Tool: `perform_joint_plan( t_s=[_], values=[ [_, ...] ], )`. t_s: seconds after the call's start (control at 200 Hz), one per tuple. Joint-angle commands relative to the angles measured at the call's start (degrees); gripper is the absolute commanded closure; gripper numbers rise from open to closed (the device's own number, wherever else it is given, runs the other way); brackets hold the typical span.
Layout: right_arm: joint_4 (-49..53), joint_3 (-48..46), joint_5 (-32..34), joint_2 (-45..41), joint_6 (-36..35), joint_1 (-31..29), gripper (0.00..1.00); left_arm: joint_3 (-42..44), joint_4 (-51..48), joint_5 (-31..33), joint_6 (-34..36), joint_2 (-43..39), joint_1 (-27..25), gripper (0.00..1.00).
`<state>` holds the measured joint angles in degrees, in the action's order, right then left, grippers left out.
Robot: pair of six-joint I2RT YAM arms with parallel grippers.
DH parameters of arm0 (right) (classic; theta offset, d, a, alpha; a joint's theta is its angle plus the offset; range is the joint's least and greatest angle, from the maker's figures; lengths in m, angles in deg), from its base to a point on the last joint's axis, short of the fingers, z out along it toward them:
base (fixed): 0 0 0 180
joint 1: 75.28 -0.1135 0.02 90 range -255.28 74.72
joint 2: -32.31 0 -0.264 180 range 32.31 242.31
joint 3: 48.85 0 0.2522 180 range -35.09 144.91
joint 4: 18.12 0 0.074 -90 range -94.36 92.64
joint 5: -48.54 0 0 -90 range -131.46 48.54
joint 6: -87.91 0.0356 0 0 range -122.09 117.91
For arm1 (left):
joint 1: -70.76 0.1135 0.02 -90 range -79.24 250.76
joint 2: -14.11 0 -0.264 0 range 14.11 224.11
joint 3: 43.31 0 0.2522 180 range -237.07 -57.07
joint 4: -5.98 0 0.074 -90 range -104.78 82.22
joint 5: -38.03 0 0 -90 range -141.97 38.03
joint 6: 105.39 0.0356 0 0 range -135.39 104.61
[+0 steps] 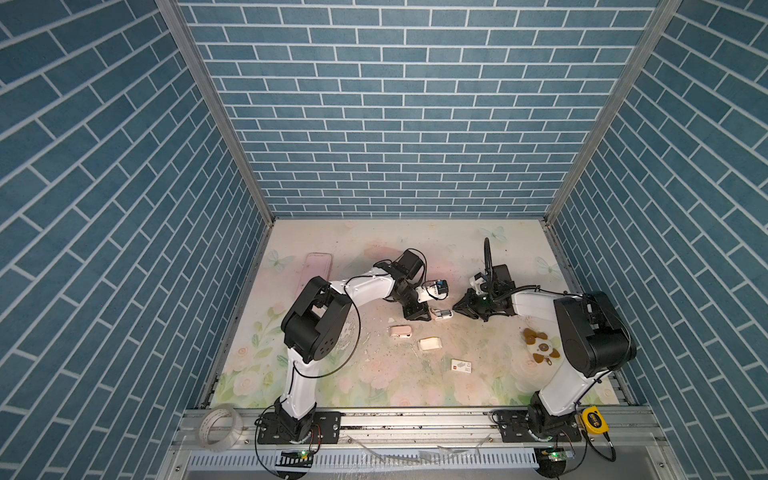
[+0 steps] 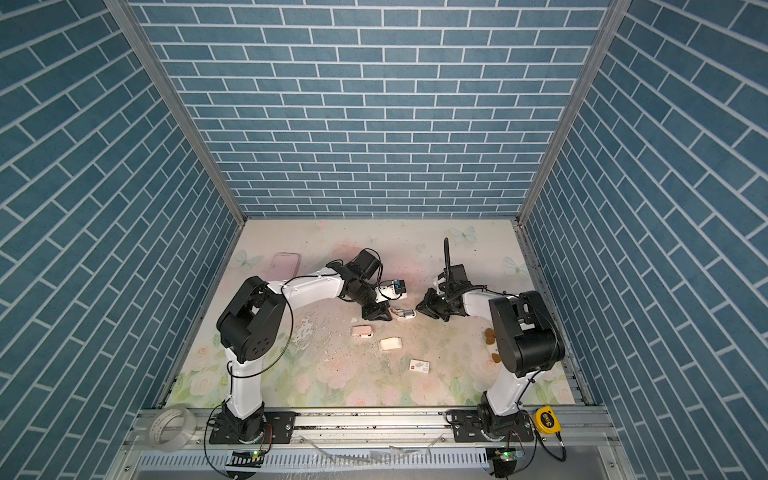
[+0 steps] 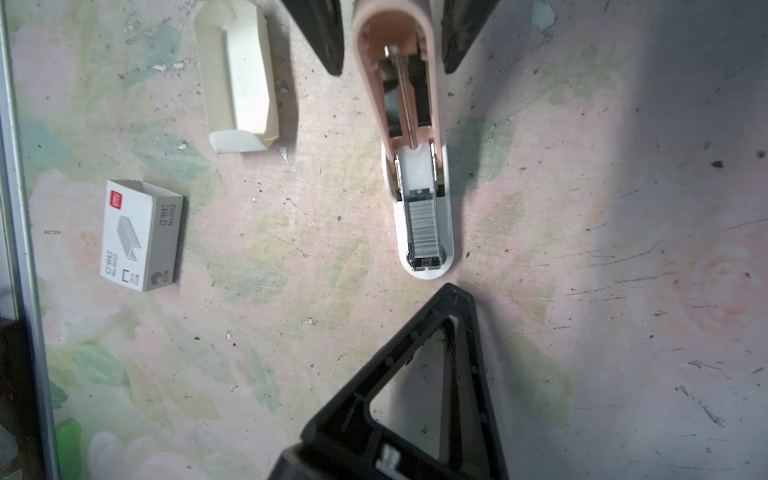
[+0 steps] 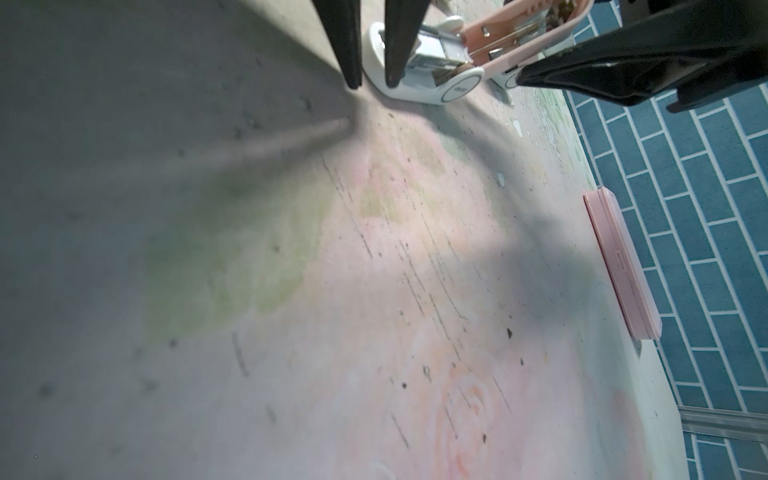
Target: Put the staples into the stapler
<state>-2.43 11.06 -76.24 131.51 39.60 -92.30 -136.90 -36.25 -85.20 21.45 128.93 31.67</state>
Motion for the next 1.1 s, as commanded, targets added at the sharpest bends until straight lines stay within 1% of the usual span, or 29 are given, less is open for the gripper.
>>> perform_joint_plan(
  t_s=[0.0, 0.145, 0.44, 0.59, 0.77, 0.915, 1.035, 1.095],
  values=[
    [1.23, 0.90, -1.36, 1.87, -1.55, -0.03, 0.88, -0.06, 0.32, -0.63, -0.19, -1.36, -0.37, 0.61],
    [0.99, -0.22, -0.98, 1.57, -1.44, -0.35, 0.88, 0.72, 1.09, -0.52, -0.32, -2.02, -0.40, 0.64],
    [0.86, -0.62, -1.18, 1.96, -1.44, -1.00, 0.88, 0.64, 1.62, -0.78, -0.98, -1.98, -0.55, 0.64],
    [0.79, -0.36, -1.43, 2.23, -1.44, -1.31, 0.89, 0.88, 1.55, -0.60, -0.89, -2.17, -0.64, 0.70],
    [0.88, -0.28, -1.59, 2.32, -1.52, -1.70, 0.90, 1.09, 1.15, -0.78, -0.71, -2.68, -0.64, 0.74],
    [1.30, -0.80, -1.02, 1.18, -1.59, -1.79, 0.90, 1.41, 0.43, -0.61, -0.39, -3.32, -0.64, 0.76],
    [2.59, -1.40, 1.22, -1.39, -1.83, -1.71, 0.90, 2.07, -0.44, 0.96, 0.61, -4.04, -0.64, 0.76],
    [2.98, -1.40, 1.27, -2.39, -1.79, -1.71, 0.90, 2.25, -2.01, 1.52, 1.75, -4.30, -0.67, 0.76]
  ],
)
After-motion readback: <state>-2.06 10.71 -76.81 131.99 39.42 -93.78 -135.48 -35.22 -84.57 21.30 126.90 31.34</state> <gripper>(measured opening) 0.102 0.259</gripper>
